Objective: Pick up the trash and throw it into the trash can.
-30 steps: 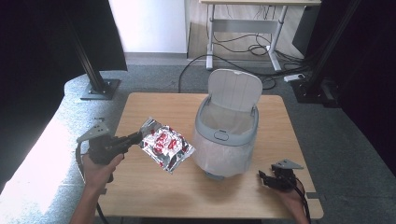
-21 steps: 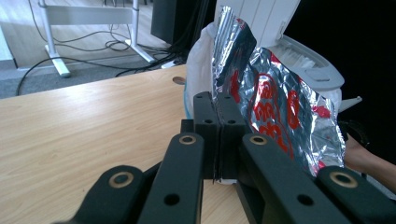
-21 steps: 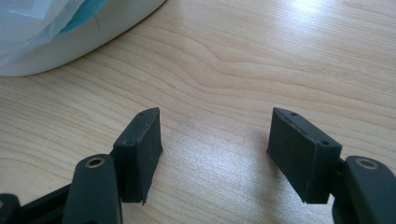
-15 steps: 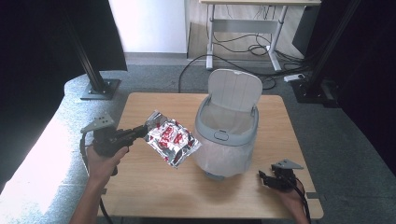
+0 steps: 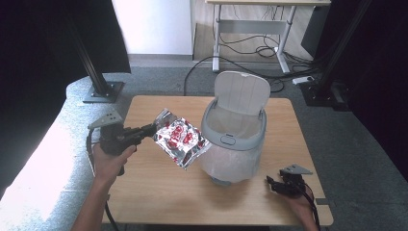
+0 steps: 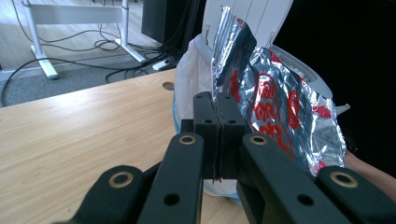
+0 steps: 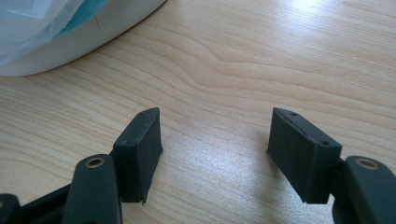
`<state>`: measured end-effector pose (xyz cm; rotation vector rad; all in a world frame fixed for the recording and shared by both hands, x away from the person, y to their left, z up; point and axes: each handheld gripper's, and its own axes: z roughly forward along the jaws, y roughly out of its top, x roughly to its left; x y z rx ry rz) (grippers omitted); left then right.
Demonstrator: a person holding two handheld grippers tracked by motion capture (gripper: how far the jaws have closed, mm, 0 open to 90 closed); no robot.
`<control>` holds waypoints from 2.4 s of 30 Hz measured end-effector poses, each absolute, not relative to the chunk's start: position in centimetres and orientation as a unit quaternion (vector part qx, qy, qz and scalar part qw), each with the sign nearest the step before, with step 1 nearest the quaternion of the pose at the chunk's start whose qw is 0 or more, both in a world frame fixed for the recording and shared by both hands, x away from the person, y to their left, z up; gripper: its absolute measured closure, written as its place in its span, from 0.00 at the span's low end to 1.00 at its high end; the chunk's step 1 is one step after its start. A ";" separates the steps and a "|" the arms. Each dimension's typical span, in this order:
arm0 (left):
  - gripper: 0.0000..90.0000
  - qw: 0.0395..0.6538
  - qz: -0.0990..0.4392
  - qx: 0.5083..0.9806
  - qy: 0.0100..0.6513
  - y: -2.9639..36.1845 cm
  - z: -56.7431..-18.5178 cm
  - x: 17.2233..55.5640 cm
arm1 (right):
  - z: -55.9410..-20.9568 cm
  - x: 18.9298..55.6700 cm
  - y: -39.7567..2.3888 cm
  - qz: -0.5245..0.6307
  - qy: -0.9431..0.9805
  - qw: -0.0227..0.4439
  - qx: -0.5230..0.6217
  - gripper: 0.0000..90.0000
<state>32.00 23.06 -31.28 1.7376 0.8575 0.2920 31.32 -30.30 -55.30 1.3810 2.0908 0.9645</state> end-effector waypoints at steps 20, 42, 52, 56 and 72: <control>0.99 0.554 0.123 0.743 0.355 21.5 -29.7 33.2 | -55.3 31.3 -30.3 0.349 0.758 0.227 0.502 0.37; 0.99 0.556 0.115 0.744 0.353 20.1 -29.3 34.5 | -55.3 31.4 -30.3 0.348 0.759 0.227 0.502 0.36; 0.99 0.559 0.106 0.744 0.350 19.0 -29.3 35.2 | -55.3 31.4 -30.2 0.348 0.759 0.227 0.502 0.35; 0.99 0.556 0.105 0.746 0.351 18.7 -29.2 35.4 | -55.3 31.4 -30.2 0.348 0.758 0.227 0.502 0.35; 0.99 0.561 0.103 0.743 0.349 17.7 -28.4 36.0 | -55.3 31.4 -30.2 0.348 0.758 0.227 0.503 0.35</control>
